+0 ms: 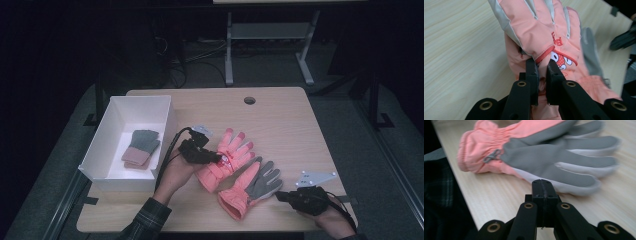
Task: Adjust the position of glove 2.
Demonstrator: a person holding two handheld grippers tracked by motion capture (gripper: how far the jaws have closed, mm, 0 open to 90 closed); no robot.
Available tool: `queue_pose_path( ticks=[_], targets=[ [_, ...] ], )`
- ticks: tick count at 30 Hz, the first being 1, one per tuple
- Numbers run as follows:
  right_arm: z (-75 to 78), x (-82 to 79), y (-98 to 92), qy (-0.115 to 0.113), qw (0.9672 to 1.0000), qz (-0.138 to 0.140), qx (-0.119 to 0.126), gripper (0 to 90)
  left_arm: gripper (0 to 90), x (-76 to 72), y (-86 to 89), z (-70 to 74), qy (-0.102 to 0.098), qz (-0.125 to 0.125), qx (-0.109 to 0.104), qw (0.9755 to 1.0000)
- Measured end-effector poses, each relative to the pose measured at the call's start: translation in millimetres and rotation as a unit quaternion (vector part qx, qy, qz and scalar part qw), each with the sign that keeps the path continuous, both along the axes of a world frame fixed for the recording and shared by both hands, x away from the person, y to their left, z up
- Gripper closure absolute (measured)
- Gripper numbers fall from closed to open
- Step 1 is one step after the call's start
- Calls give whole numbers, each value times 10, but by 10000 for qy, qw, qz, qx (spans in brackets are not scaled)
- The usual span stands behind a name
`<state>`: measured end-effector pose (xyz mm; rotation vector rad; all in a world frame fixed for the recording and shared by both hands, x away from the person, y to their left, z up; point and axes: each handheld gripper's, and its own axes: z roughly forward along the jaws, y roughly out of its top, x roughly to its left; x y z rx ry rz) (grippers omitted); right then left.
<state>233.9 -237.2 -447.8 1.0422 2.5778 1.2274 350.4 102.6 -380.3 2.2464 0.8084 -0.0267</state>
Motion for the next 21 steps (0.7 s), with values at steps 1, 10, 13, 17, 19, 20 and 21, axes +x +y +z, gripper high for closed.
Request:
queue_pose_path(
  ticks=[1, 10, 13, 17, 19, 20, 21],
  targets=[
    [-10, -2, 55, 31, 10000, 72, -46, 900, 824, -12, -8, 14, 9, -1, -41, 10000],
    [-76, 27, 337, 73, 9988, 470, -132, 900, 824, -136, -155, 134, 52, -236, -126, 9996],
    [-101, 47, 428, 47, 9982, 567, -199, 900, 823, -160, -203, 157, 58, -294, -155, 9994],
    [-100, 85, 542, -10, 9981, 573, -239, 900, 823, -169, -268, 166, 63, -380, -139, 9992],
    [-102, 101, 580, -30, 9980, 577, -243, 900, 823, -164, -290, 154, 87, -387, -127, 9991],
    [-104, 111, 602, -40, 9980, 583, -256, 900, 823, -156, -294, 151, 93, -420, -86, 9990],
    [-104, 119, 622, -43, 9980, 572, -262, 900, 823, -150, -301, 143, 100, -434, -102, 9990]
  ],
)
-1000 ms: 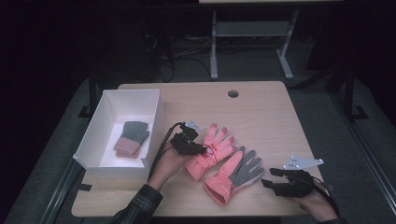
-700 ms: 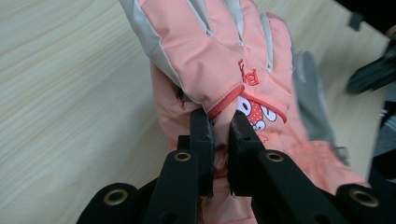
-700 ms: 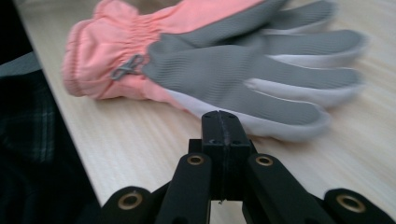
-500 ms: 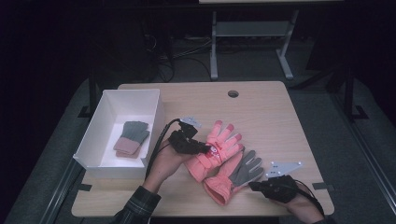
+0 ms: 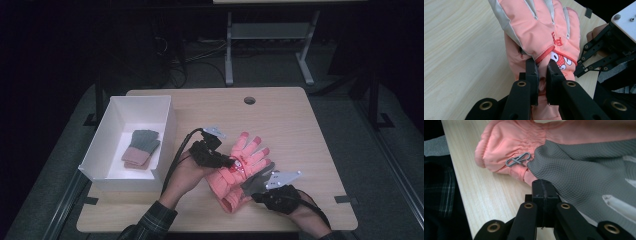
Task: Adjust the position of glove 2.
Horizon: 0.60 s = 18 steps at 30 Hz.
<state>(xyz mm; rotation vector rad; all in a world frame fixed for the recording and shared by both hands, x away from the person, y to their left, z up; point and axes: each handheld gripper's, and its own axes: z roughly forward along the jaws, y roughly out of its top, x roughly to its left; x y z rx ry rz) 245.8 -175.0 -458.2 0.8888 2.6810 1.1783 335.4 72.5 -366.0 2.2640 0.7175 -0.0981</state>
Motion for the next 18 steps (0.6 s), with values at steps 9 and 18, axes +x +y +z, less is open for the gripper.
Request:
queue_pose_path(
  ticks=[9, 18],
  targets=[
    [83, -13, -254, -118, 9993, -316, 128, 900, 823, -6, -147, 51, -2, -297, 39, 9996],
    [156, 4, -747, -175, 9924, -1186, 267, 900, 822, -61, -338, 3, 83, -530, 194, 9984]
  ],
)
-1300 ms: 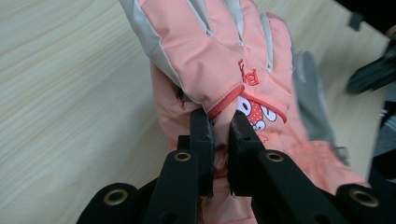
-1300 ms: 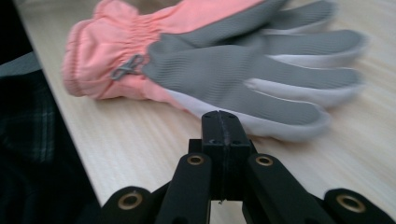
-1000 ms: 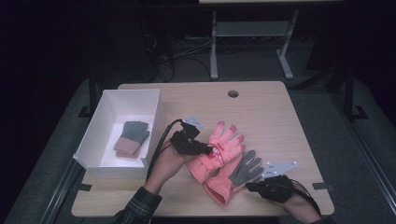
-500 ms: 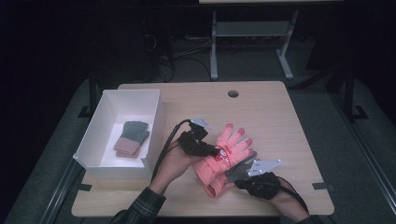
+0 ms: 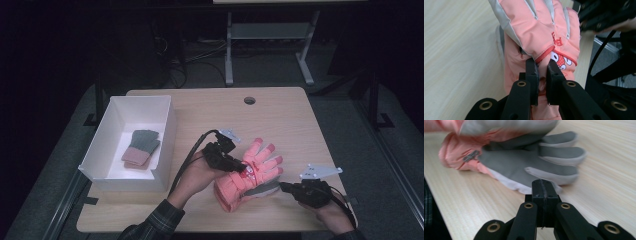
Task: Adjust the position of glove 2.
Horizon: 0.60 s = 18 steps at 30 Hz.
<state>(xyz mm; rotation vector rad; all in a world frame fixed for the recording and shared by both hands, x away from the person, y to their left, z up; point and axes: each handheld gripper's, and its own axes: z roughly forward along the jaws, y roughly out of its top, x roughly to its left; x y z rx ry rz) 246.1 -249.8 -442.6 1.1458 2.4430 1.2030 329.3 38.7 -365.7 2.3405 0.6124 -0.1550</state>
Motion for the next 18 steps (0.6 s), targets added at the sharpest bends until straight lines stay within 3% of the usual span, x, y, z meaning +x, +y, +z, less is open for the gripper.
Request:
queue_pose_path(
  ticks=[4, 6, 10, 14, 17, 18],
  targets=[
    [23, 8, -91, -100, 9999, -130, 12, 900, 821, 1, -112, -180, 142, -96, 171, 9997],
    [37, 11, -117, -133, 9997, -222, 14, 900, 820, 8, -145, -257, 80, -95, 335, 9994],
    [64, 12, -152, -206, 9993, -302, 72, 900, 816, 32, -143, -334, 116, -101, 332, 9993],
    [162, -26, -162, -294, 9980, -257, 491, 900, 806, 26, -142, -352, 124, -91, 315, 9994],
    [236, -74, -9, -342, 9962, -37, 804, 900, 803, 31, -140, -357, 124, -57, 250, 9996],
    [252, -82, 71, -355, 9963, 69, 778, 900, 800, 31, -139, -356, 119, -54, 251, 9996]
  ],
)
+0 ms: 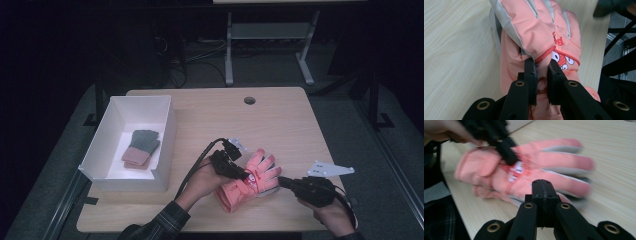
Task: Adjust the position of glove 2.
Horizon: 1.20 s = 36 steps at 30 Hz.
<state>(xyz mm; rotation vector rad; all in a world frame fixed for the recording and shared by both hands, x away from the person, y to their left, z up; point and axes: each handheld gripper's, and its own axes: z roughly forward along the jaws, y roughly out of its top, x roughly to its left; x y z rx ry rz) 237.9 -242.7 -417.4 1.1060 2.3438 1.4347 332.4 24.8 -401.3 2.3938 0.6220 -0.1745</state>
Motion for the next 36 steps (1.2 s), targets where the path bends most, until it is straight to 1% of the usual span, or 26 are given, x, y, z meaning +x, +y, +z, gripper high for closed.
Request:
queue_pose_path(
  ticks=[3, 4, 5, 7, 11, 14, 15, 16, 17, 18, 20, 22, 23, 26, 28, 29, 31, 32, 35, 36],
  targets=[
    [2, 21, 214, -28, 9996, 254, -75, 900, 781, -15, 5, 16, -47, 17, -25, 10000],
    [-10, 42, 312, -45, 9993, 328, -166, 900, 762, -17, 8, 21, -75, 8, -42, 10000],
    [-18, 54, 348, -48, 9992, 349, -193, 900, 748, -19, 13, 28, -140, 9, -17, 9999],
    [-38, 83, 413, -42, 9988, 420, -245, 900, 730, -19, 18, 31, -150, 4, -40, 9999],
    [-82, 114, 519, 12, 9984, 475, -317, 900, 681, -28, 20, 34, -200, 16, -67, 9998],
    [-140, 137, 571, 87, 9977, 419, -535, 900, 590, -24, 36, 46, -226, -17, -159, 9996],
    [-179, 154, 574, 115, 9975, 423, -559, 900, 540, -22, 46, 61, -265, 14, -177, 9995],
    [-230, 169, 581, 198, 9970, 426, -611, 900, 469, -16, 55, 71, -302, 1, -149, 9994],
    [-252, 173, 588, 207, 9967, 432, -660, 900, 429, -13, 61, 79, -299, 8, -177, 9994],
    [-273, 175, 597, 206, 9963, 446, -709, 900, 405, -11, 71, 88, -312, -2, -205, 9993],
    [-287, 175, 607, 226, 9963, 419, -719, 900, 351, -11, 82, 102, -380, 66, -285, 9988],
    [-295, 174, 612, 221, 9958, 424, -787, 900, 310, 4, 91, 117, -411, 106, -326, 9986],
    [-300, 173, 616, 217, 9955, 432, -809, 900, 288, 21, 91, 122, -424, 81, -319, 9986],
    [-319, 168, 634, 213, 9951, 416, -876, 900, 242, 65, 56, 89, -387, 16, -287, 9988],
    [-323, 166, 642, 178, 9948, 415, -913, 900, 214, 89, 11, 23, -298, -47, -222, 9993],
    [-322, 163, 646, 197, 9948, 398, -911, 900, 206, 98, 1, -2, -268, -112, -137, 9995],
    [-326, 163, 645, 188, 9948, 404, -917, 900, 189, 108, -44, -95, -140, -90, -96, 9998],
    [-331, 166, 640, 161, 9946, 423, -938, 900, 183, 123, -46, -122, -121, -98, -83, 9998],
    [-330, 163, 637, 153, 9944, 425, -956, 900, 159, 198, 0, -215, 58, 27, -118, 9999],
    [-323, 157, 629, 109, 9944, 435, -955, 900, 159, 213, 15, -232, 53, 48, -72, 9999]
  ],
)
